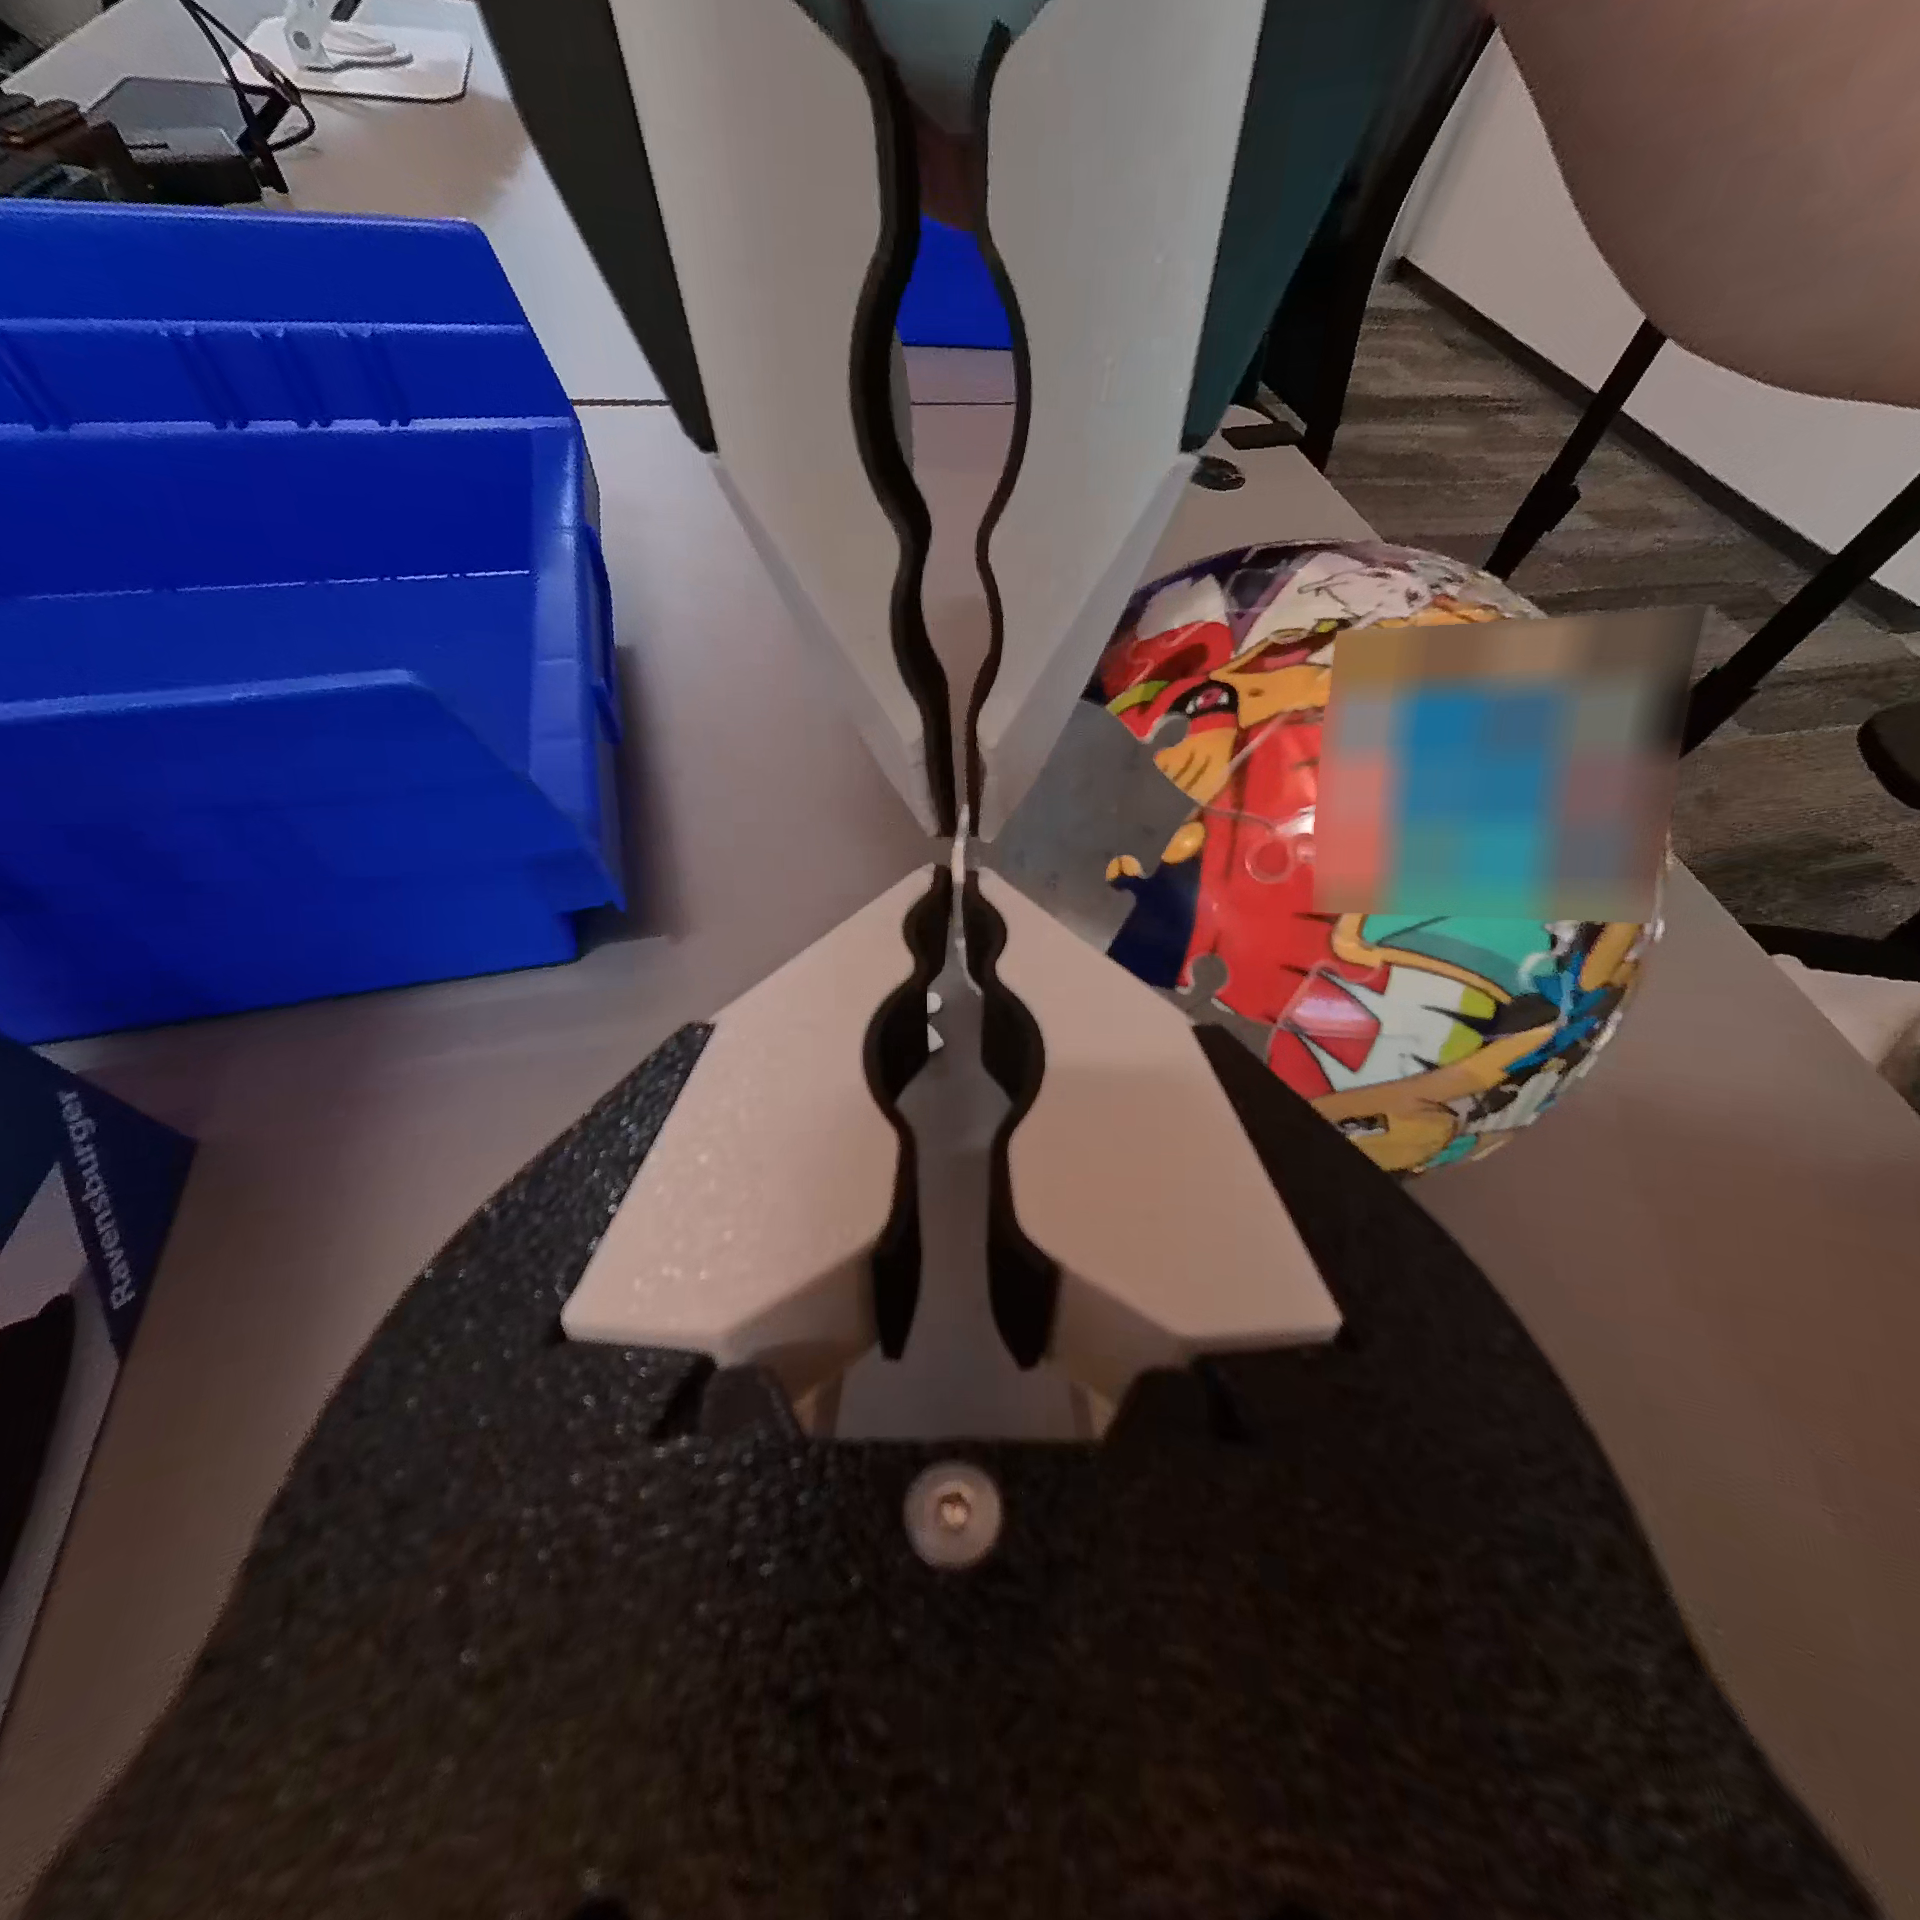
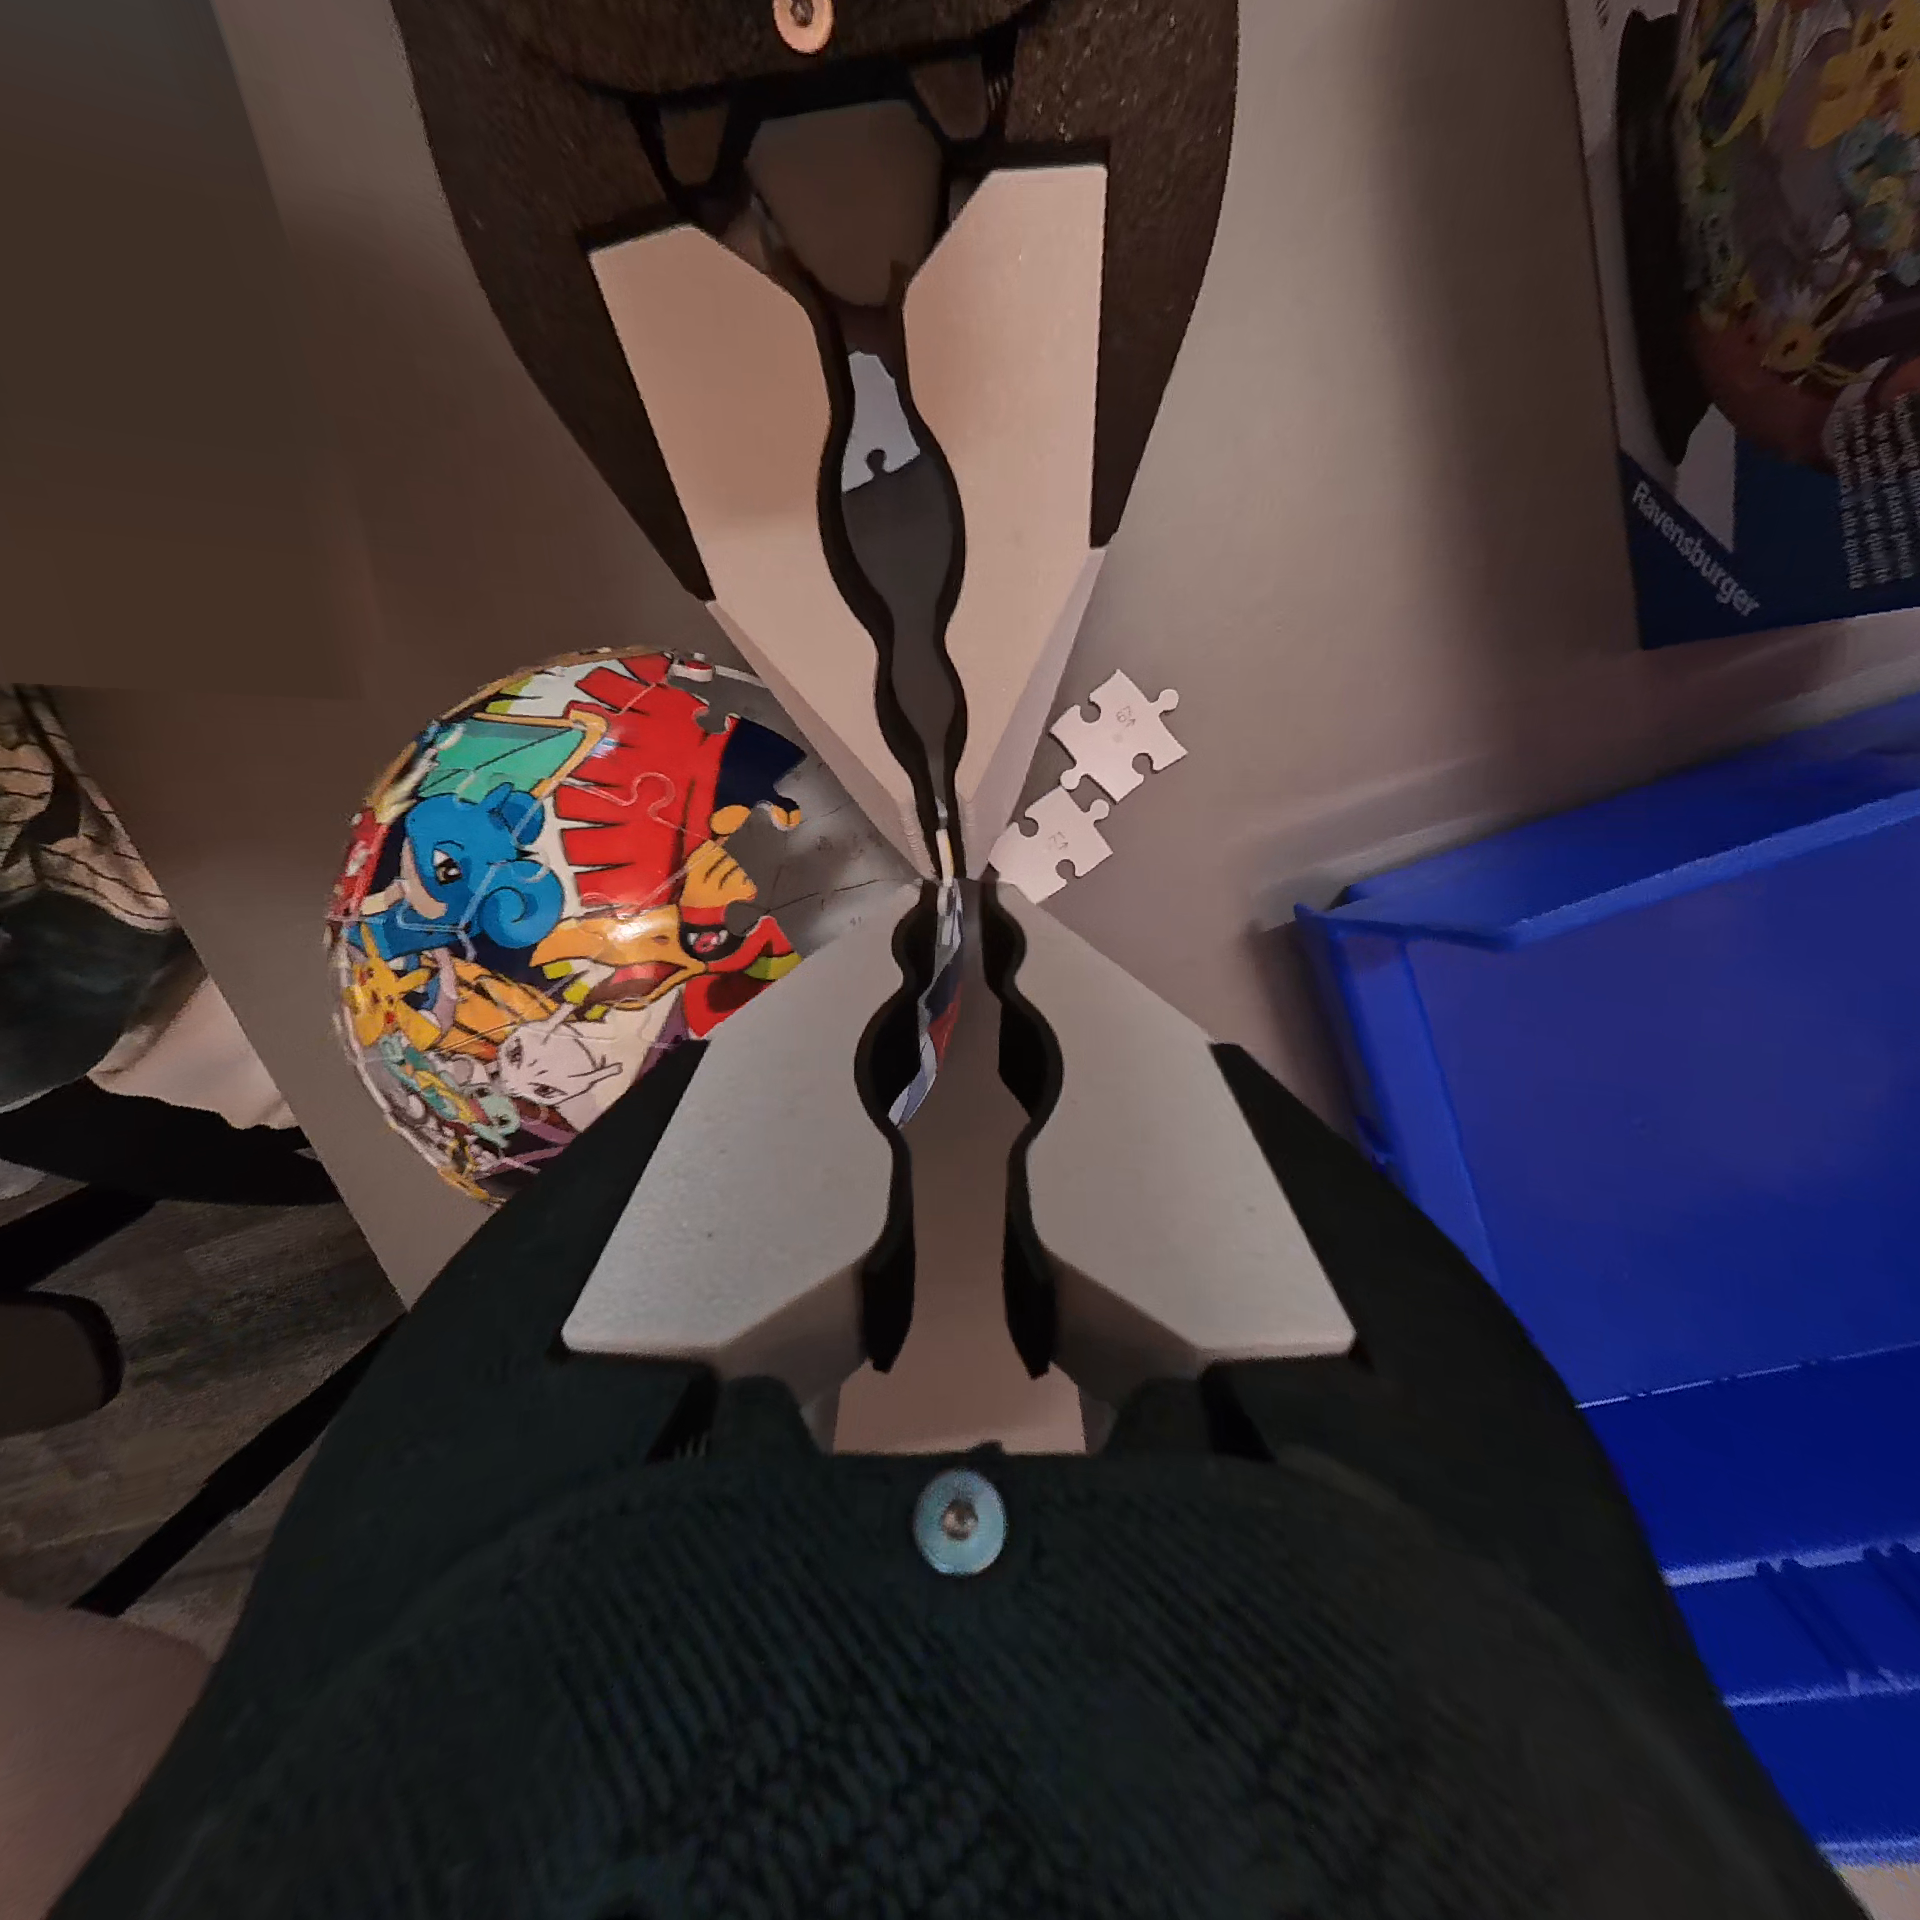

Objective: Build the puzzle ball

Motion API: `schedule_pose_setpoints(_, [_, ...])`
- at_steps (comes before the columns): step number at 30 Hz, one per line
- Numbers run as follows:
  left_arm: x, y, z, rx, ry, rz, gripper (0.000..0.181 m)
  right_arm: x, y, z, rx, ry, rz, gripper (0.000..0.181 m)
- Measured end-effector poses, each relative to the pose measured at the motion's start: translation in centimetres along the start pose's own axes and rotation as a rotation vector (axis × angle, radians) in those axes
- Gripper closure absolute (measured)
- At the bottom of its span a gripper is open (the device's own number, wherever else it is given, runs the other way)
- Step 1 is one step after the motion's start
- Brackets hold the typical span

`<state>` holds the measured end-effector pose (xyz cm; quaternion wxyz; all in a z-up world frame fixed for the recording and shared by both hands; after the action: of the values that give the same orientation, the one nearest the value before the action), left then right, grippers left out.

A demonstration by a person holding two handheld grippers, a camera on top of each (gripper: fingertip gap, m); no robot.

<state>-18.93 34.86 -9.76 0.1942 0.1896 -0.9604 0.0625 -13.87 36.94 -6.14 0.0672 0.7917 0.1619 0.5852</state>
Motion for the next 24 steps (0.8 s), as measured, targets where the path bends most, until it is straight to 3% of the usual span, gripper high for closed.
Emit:
schedule_pose_setpoints(12, [-0.08, 0.11, 0.08, 0.019, 0.009, 0.005, 0.181, -0.19, 0.08, 0.0, 0.025, 0.035, 0.02, 0.181])
schedule_pose_setpoints(24, [-0.79, 0.07, 1.02, 0.018, 0.066, 0.022, 0.167, -0.24, 0.25, 0.11, 0.043, 0.051, 0.082, 0.181])
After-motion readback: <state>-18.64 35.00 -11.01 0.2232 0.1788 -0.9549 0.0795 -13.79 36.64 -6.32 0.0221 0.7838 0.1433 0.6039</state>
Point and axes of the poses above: each gripper's, where its closed fingertips meet, x back along the fingers, z out of its underside, y = z × x across the jaws, the point moved 5 cm from there along x, back along the fingers, and after that the axes turned 9 degrees about -z, right-handed, at the moved point
